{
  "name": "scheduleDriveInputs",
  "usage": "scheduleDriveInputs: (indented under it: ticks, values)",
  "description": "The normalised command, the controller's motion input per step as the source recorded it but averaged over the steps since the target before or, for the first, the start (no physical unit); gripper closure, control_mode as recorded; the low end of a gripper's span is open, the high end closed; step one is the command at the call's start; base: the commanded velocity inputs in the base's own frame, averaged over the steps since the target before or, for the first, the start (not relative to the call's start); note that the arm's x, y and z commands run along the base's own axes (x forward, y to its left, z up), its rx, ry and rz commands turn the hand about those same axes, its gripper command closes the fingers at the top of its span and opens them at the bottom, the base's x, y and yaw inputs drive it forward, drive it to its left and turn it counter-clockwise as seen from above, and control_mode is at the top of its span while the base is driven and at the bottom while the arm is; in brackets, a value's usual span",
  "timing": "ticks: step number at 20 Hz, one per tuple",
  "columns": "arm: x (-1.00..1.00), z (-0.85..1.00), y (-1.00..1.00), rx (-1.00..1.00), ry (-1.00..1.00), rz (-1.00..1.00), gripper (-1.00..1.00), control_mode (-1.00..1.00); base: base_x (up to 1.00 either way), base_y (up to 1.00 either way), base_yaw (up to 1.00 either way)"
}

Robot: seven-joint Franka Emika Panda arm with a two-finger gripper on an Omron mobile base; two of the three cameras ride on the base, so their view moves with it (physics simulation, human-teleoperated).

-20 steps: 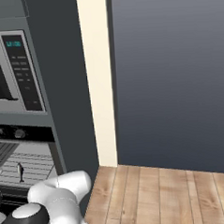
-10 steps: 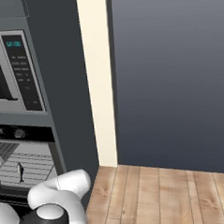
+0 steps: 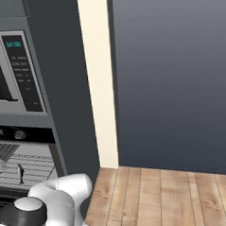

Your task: Take the fish from the oven and place it on the plate on the counter.

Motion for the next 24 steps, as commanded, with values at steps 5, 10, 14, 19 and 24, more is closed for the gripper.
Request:
scheduleDriveInputs:
  ticks: [5,10,14,19,24]
  values:
    - [0.53,-0.06,-0.10,0.09,0.34,-0.10,-1.00,-1.00,0.00,0.00,0.00]
    - [0.36,-0.49,-0.01,0.05,0.05,0.00,-1.00,-1.00,0.00,0.00,0.00]
    - [0.37,-0.63,0.00,0.00,-0.06,0.00,-1.00,-1.00,0.00,0.00,0.00]
    - [0.53,-0.11,0.05,0.00,0.00,-0.01,-1.00,-1.00,0.00,0.00,0.00]
    - [0.36,-0.29,0.16,0.00,0.00,-0.03,-1.00,-1.00,0.00,0.00,0.00]
